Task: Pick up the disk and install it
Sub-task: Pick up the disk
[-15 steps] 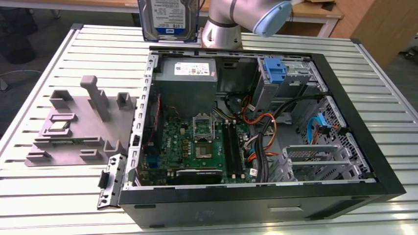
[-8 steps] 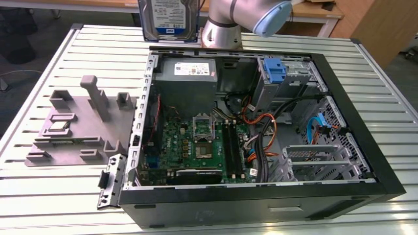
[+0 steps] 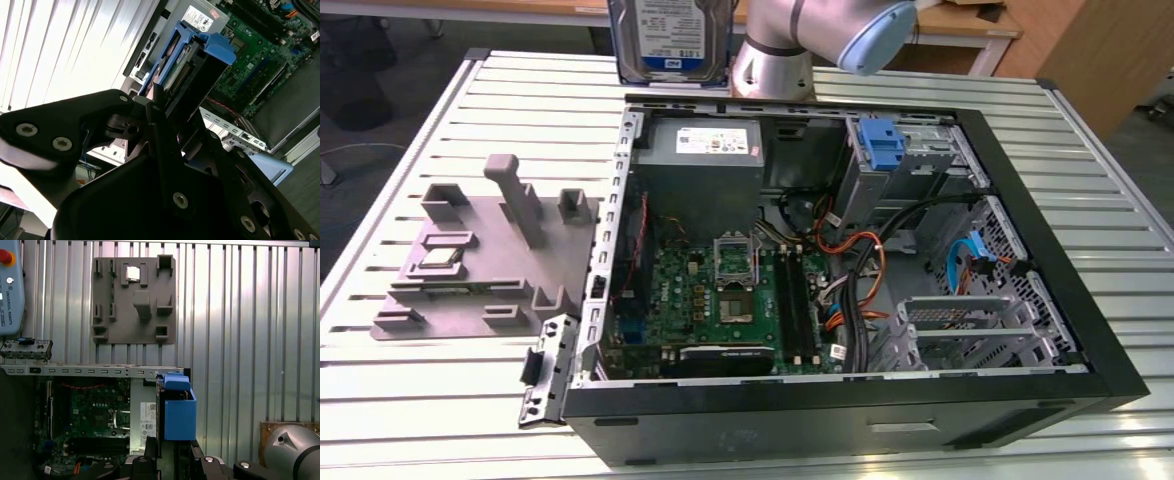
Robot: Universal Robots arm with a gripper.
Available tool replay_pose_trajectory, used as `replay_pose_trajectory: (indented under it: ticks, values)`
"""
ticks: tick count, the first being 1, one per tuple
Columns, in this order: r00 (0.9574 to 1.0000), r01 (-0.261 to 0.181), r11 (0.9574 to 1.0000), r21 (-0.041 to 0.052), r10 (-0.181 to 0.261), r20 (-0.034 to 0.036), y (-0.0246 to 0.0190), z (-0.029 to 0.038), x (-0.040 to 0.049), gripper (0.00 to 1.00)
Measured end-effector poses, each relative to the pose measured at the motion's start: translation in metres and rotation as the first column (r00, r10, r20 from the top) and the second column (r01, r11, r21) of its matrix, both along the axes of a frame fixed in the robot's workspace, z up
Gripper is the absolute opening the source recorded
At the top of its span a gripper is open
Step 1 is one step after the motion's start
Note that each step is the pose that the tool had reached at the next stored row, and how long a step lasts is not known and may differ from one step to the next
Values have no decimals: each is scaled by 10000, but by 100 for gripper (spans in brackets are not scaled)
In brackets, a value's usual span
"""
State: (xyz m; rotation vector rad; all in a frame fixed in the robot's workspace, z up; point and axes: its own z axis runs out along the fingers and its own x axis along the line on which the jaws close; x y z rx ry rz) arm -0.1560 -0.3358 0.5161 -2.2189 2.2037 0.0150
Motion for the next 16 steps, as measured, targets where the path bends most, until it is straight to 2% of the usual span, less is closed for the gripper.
replay_pose_trajectory:
  ticks: [7,16]
  values:
    - [10000,0,10000,0,0,0,0,-1,44,35]
    - [10000,0,10000,0,0,18,0,-10,52,35]
